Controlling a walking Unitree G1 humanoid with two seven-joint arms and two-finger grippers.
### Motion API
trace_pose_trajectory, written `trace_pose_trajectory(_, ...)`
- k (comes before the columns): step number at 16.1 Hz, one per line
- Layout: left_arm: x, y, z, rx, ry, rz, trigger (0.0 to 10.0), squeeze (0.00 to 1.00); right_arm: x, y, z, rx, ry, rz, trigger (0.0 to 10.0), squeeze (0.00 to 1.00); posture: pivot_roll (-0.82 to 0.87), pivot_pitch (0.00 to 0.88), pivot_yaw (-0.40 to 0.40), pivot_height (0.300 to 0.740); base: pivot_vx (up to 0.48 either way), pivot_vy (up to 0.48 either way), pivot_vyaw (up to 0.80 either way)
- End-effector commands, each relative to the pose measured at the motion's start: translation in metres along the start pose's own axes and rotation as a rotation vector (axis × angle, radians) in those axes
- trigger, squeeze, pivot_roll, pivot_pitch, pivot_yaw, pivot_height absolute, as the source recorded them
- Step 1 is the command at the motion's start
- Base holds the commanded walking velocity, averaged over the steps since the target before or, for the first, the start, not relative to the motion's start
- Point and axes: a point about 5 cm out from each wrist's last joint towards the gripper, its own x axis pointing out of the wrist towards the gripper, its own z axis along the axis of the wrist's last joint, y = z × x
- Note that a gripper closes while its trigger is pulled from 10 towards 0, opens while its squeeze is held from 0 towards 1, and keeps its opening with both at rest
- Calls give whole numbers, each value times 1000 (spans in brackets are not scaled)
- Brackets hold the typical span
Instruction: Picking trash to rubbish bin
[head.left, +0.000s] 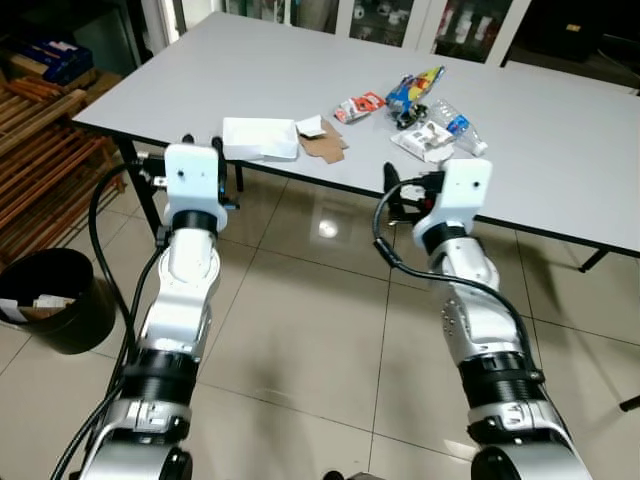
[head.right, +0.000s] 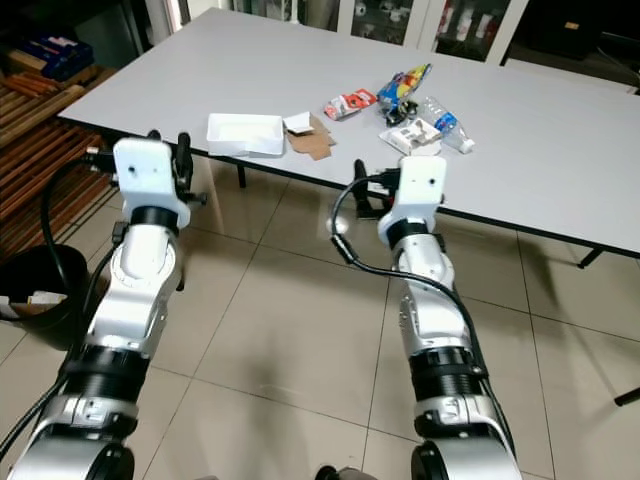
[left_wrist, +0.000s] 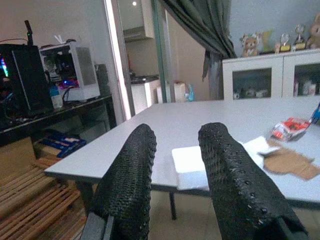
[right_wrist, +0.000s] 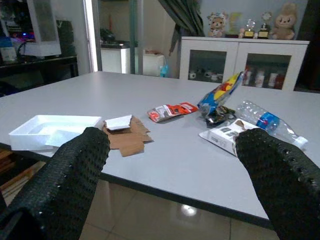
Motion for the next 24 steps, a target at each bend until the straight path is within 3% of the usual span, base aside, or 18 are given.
trace_pose_trajectory(1, -3, -2, 1, 4, -40, -25, 10000, 0, -3, -9, -1, 0, 14, -39, 10000, 0, -45, 41, -108, 740, 0, 0, 0)
trace_pose_trajectory(3, -11, -3, 1, -2, -52, -20, 10000, 0, -3, -8, -2, 5, 24, -43, 10000, 0, -43, 33, -110, 740, 0, 0, 0)
trace_pose_trajectory(4, -12, -5, 0, -22, -16, -15, 10000, 925, -2, -5, 1, 20, 15, -33, 10000, 0, -42, 29, -111, 740, 0, 0, 0)
trace_pose_trajectory(5, -12, -6, -1, -31, 1, -14, 10000, 925, -1, -4, 2, 27, 11, -28, 10000, 0, -42, 29, -111, 740, 0, 0, 0)
trace_pose_trajectory(6, -11, -12, -3, -37, 55, -40, 10000, 1000, 0, 1, 5, 43, 1, -4, 10000, 1000, -42, 24, -111, 740, 0, 0, 0)
trace_pose_trajectory(10, -7, -16, -6, -48, 90, -56, 10000, 1000, 1, 1, 8, 59, -9, -22, 10000, 1000, -41, 20, -114, 740, 0, 0, 0)
trace_pose_trajectory(24, -1, -17, 4, -62, 82, -77, 10000, 1000, 5, 4, 13, 60, -18, 9, 10000, 1000, -45, 46, -115, 740, 0, 0, 0)
